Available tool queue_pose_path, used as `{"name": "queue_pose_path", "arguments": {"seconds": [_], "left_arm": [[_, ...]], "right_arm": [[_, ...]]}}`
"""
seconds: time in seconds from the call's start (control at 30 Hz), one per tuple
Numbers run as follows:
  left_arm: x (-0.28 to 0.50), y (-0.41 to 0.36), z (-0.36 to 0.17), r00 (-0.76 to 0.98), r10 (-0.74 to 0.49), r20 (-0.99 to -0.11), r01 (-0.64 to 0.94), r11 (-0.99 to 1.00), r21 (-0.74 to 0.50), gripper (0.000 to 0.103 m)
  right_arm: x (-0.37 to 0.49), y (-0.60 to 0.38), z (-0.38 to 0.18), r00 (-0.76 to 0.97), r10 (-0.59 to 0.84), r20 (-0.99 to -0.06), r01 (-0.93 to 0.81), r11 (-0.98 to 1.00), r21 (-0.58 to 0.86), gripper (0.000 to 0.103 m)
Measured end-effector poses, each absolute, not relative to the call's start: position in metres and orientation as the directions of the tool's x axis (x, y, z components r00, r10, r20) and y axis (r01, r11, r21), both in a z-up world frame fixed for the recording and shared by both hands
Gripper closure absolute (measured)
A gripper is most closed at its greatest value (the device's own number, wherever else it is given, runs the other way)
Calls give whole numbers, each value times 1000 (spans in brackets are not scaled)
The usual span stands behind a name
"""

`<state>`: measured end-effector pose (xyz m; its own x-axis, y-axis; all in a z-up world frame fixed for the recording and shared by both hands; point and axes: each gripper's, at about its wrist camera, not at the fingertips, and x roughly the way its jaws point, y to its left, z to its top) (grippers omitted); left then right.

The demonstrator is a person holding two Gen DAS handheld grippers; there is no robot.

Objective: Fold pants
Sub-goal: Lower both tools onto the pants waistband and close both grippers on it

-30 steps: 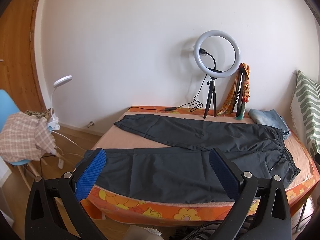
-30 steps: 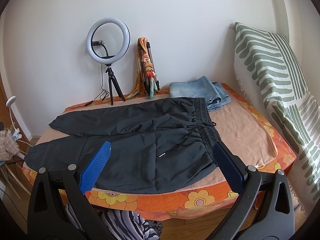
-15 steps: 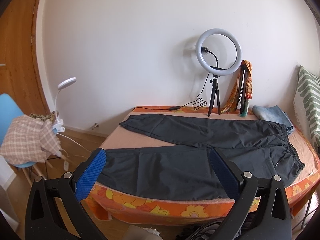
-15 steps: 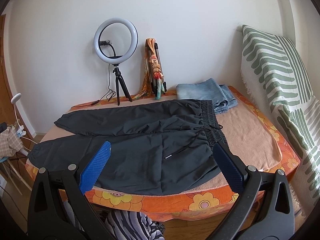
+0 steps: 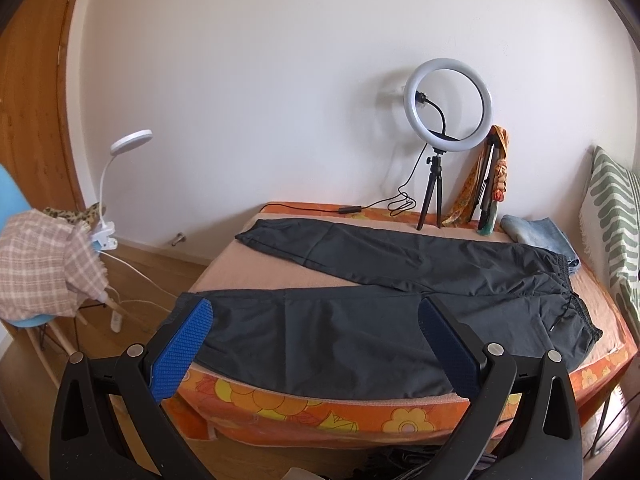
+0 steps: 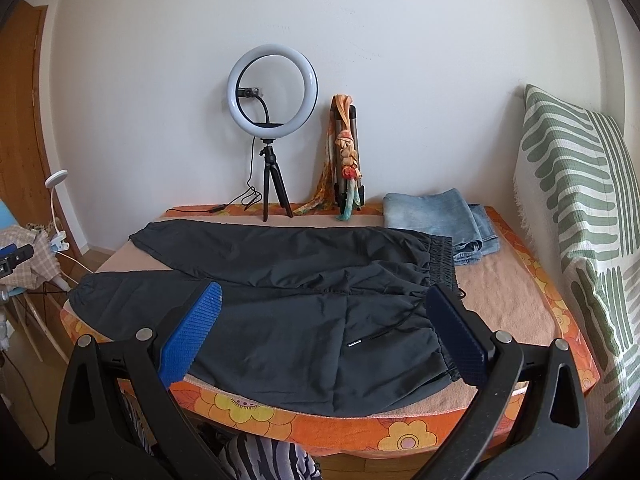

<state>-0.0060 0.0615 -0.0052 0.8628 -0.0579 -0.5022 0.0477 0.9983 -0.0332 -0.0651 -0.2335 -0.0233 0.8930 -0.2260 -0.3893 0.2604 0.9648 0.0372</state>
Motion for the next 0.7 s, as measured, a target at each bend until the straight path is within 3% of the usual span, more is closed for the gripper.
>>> {"name": "queue_pose_path", "arguments": {"seconds": [0.4, 0.7], "left_arm": [[104, 118, -23, 795, -109, -597, 53, 992, -111, 1], [214, 130, -41, 732, -118, -670, 80, 993, -88, 9]], "right_arm": [[23, -243, -8, 906, -132, -401, 175, 982, 73, 0], [113, -277, -16, 847, -72, -527, 164, 978, 129, 0]]}}
